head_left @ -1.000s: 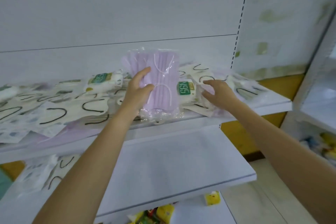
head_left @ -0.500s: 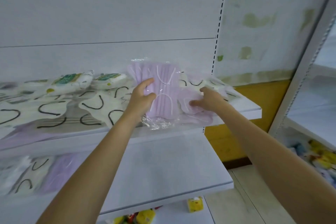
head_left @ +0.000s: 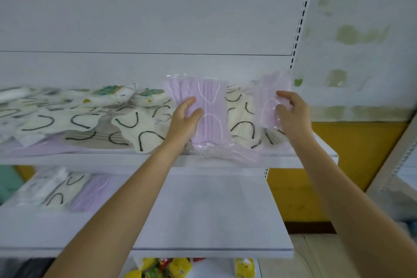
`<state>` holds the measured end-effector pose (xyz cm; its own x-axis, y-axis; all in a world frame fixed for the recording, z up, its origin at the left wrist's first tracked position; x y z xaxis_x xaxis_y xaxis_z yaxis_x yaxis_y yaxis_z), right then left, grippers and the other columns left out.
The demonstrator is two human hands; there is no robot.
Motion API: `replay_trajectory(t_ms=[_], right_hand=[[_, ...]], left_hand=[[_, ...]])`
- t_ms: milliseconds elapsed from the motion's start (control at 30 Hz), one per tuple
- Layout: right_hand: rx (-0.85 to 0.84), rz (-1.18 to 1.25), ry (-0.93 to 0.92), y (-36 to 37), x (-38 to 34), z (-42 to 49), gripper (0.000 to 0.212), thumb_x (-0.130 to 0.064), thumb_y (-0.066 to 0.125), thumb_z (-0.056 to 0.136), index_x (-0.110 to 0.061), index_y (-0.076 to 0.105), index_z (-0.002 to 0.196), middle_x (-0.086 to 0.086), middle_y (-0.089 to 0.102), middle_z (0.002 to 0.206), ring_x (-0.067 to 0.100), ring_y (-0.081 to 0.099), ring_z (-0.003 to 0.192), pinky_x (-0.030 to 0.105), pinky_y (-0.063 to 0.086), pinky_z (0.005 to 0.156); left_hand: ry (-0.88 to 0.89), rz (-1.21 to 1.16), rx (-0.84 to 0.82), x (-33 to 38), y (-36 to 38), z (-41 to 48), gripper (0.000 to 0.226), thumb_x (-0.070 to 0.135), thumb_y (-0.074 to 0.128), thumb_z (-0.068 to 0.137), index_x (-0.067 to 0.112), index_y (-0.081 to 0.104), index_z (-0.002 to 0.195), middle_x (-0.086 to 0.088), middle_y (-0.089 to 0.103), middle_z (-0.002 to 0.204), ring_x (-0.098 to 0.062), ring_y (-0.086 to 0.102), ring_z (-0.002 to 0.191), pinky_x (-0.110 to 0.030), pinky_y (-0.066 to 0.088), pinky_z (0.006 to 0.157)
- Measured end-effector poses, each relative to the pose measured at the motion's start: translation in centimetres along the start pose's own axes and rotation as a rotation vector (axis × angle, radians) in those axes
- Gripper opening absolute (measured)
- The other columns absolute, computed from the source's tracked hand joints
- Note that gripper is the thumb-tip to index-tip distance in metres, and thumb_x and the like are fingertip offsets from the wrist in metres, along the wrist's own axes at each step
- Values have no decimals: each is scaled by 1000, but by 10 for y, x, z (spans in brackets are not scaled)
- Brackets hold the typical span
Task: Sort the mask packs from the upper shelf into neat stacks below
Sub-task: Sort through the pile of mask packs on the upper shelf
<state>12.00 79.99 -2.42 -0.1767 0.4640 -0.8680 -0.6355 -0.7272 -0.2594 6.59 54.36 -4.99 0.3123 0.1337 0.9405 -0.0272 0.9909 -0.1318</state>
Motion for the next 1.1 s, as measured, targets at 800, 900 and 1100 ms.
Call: replay_trajectory(t_ms=[800,900,1100], right_hand=[[-335,83,-95,75,-15,-55,56,-15,61,88,-19,37,139,-3,51,122,10,48,115,14,38,91],[-430,117,-85,97,-22,-69,77,-16,63,87,-15,17,148,1,30,149,16,30,136,29,27,110],[-638,136,-198,150,-56,-118,83,-13,57,91,-15,-2,149,-6,8,155,0,7,140,9,10,104]], left_hand=[[111,-41,-57,25,16,-6,51,20,64,89,20,45,136,15,44,136,5,37,123,-15,33,100],[112,-5,-51,16,-8,-17,50,9,63,87,21,45,133,22,44,126,4,39,120,-14,39,99],[76,-45,-11,1,-78,-46,77,2,53,88,39,18,146,32,24,140,15,43,114,-8,43,84]])
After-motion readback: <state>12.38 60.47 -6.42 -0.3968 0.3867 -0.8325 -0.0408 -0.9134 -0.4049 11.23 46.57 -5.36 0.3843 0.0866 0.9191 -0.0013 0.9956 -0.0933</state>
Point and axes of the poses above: each hand's wrist, its own z-axis towards the middle knuckle, its own y-axis out of the palm, x = y × z, the point moved 6 cm from there along z, towards the middle knuckle
